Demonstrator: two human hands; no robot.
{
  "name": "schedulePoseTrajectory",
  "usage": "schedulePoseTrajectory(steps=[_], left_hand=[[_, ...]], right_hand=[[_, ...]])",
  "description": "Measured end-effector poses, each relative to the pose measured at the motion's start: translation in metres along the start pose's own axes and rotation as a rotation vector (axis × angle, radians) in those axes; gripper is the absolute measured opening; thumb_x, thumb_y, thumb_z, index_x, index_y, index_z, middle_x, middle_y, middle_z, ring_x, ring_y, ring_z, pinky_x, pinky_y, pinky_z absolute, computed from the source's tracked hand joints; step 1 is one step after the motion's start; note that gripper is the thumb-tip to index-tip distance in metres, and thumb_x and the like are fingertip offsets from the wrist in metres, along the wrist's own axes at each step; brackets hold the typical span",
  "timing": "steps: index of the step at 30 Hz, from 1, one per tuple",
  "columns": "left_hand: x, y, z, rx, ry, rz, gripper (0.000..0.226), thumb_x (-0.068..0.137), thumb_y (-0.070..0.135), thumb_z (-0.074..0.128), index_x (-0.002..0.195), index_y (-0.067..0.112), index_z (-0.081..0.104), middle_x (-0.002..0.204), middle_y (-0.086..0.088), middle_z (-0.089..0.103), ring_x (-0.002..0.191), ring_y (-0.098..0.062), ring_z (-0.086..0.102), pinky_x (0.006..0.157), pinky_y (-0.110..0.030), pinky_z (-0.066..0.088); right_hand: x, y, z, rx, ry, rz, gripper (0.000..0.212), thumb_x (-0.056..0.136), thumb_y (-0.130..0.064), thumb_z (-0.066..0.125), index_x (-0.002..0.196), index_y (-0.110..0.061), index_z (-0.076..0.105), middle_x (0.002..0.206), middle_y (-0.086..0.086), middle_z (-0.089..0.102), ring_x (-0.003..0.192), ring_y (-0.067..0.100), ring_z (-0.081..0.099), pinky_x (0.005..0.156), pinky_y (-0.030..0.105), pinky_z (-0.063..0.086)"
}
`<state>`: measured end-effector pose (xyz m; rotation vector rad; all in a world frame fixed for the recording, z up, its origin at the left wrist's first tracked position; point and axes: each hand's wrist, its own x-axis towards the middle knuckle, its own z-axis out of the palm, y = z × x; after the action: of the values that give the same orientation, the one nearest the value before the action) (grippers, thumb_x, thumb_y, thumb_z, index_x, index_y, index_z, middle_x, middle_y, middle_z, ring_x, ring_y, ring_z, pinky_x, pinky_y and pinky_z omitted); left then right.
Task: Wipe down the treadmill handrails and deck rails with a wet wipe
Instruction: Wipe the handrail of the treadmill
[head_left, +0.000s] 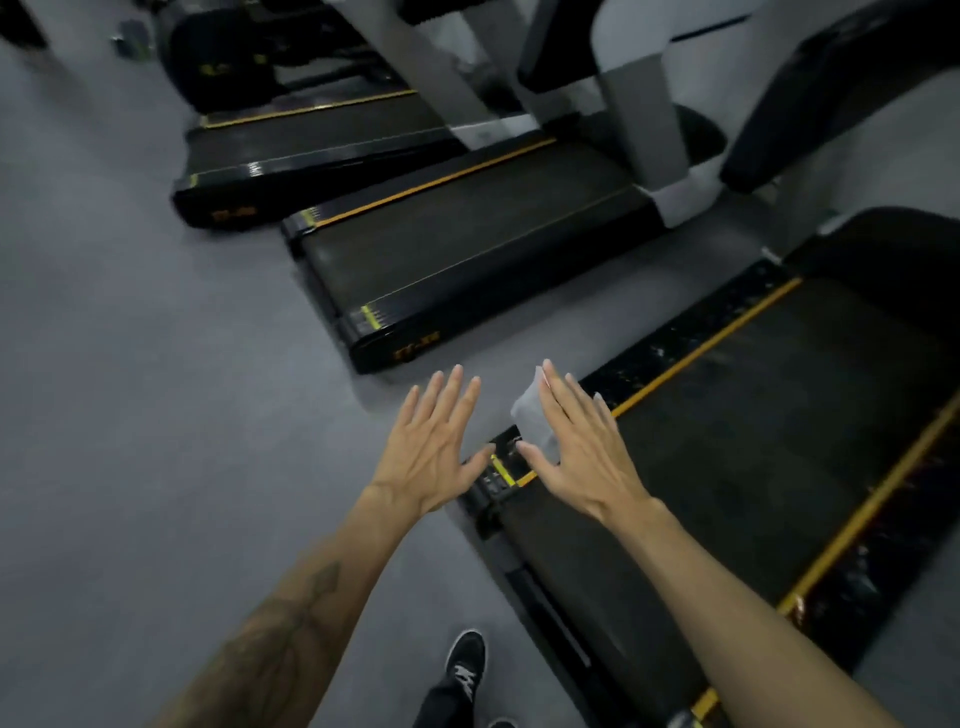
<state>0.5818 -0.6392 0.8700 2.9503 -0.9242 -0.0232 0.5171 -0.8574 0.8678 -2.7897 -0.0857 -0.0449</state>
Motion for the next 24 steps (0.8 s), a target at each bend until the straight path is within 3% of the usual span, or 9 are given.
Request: schedulePoseTrajectory(steps=[7,13,24], left_hand=[[0.127,0.062,0.002,-0.005,0.013,0.315,0.083,0.101,0.067,0.021,0.165,0.02,-0.005,0.172,-0.008,-0.007,0.159,-0.027,-0.005,0.129,-0.046,0.002],[0.213,0.119,-0.001,0.013,0.012,0.505,0.085,0.1,0.067,0.022,0.165,0.019,-0.004,0.172,-0.008,-0.005,0.159,-0.027,-0.003,0.129,-0.048,0.005],[0.336,0.224,0.004,0.023,-0.009,0.629,0.086,0.1,0.069,0.024,0.165,0.019,-0.003,0.172,-0.009,-0.003,0.159,-0.028,-0.004,0.129,-0.05,0.005]], right_hand=[[0.0,0.082,-0.038,-0.105,0.071,0.316,0.087,0.101,-0.065,0.032,0.163,-0.023,-0.012,0.169,-0.009,-0.021,0.158,0.017,-0.009,0.129,0.05,0.006],[0.002,0.143,-0.063,-0.134,0.155,0.472,0.087,0.099,-0.07,0.027,0.164,-0.022,-0.007,0.17,-0.008,-0.017,0.159,0.021,-0.003,0.128,0.053,0.01],[0.021,0.276,-0.102,-0.124,0.147,0.615,0.092,0.096,-0.077,0.019,0.164,-0.021,-0.008,0.17,-0.006,-0.019,0.159,0.023,-0.002,0.127,0.056,0.01]])
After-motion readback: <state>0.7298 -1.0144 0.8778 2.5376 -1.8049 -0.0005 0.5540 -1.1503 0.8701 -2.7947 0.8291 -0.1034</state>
